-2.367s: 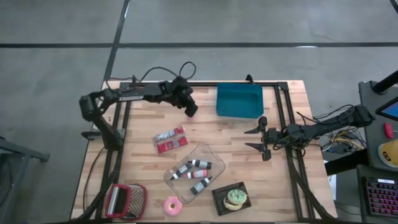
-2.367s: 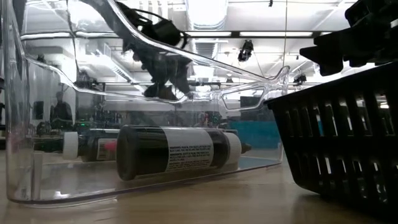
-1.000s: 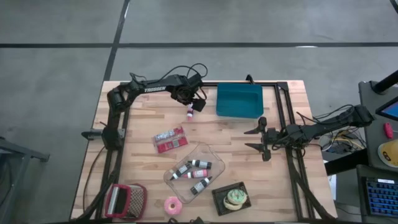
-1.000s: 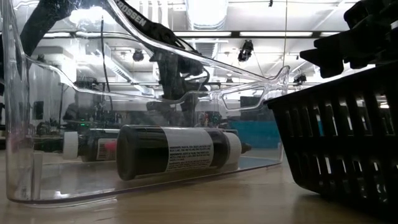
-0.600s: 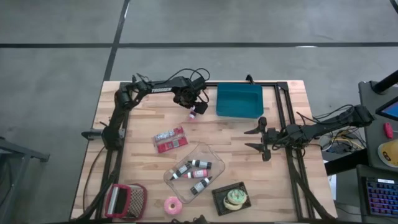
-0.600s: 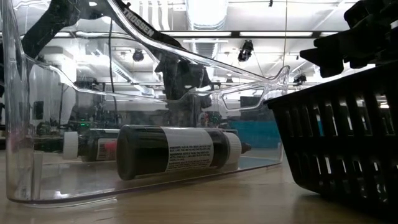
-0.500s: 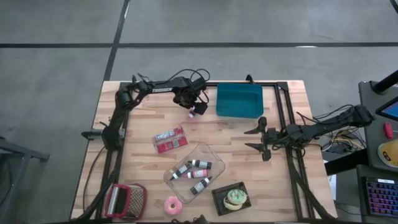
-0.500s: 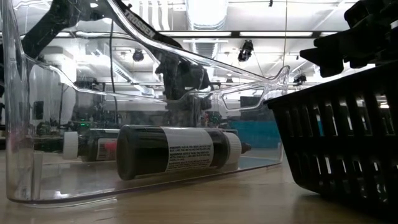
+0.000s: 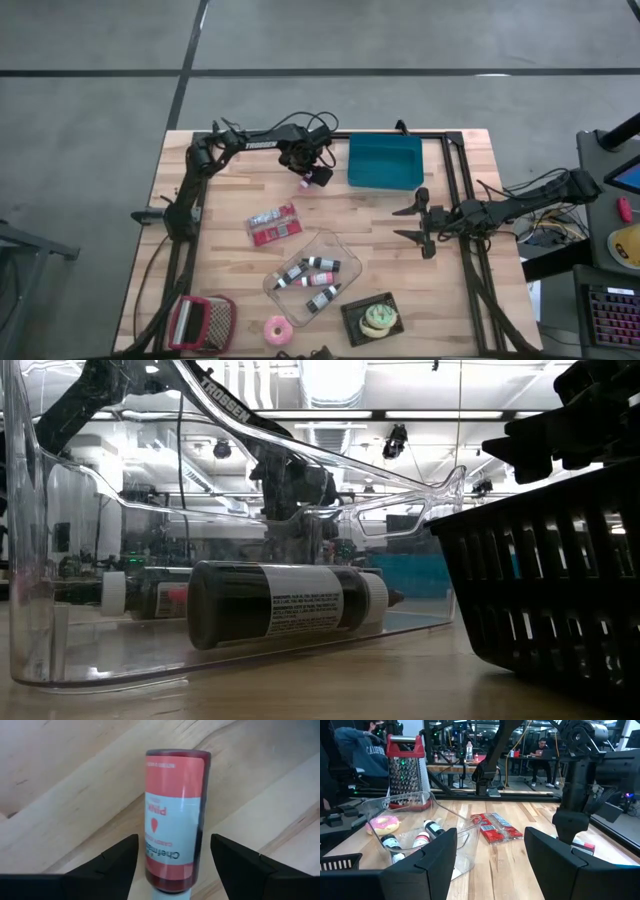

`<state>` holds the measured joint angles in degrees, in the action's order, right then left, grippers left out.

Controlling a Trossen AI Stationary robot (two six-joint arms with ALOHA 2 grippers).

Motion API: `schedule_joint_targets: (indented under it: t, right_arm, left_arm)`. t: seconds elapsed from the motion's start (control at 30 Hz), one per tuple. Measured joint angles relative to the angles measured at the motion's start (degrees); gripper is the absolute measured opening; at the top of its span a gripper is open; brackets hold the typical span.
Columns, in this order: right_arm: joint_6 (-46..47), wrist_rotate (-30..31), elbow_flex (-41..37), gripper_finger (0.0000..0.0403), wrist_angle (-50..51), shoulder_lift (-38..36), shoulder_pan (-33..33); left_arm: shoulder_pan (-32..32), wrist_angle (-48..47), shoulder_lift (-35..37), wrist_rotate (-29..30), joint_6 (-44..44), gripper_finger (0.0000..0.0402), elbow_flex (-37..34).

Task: Pick & Place Food Item
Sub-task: Put the pink food coloring bottle into the transparent bin

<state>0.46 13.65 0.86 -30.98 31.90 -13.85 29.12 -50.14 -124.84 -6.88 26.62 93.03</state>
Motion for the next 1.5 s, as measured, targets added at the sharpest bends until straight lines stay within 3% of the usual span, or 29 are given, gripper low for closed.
schedule_joint_targets:
  t: [0.47, 0.97, 1.27, 1.5]
  right_arm:
    - [0.0, 0.0, 0.0, 0.0226, 0.0, 0.0, 0.0]
    - [0.0, 0.0, 0.0, 0.0226, 0.2, 0.0, 0.0]
    - [0.0, 0.0, 0.0, 0.0226, 0.3, 0.1, 0.0]
    - [-0.2, 0.0, 0.0, 0.0226, 0.3, 0.1, 0.0]
  left_arm:
    - [0.0, 1.3, 0.0, 0.0, -0.2, 0.0094, 0.1]
    - [0.0, 1.1, 0.9, 0.2, -5.7, 0.0084, 0.0]
    - [0.0, 1.6, 6.6, 2.0, -9.9, 0.0083, -0.5]
    - [-0.4, 8.3, 11.9, 3.4, -16.6, 0.0083, -0.6]
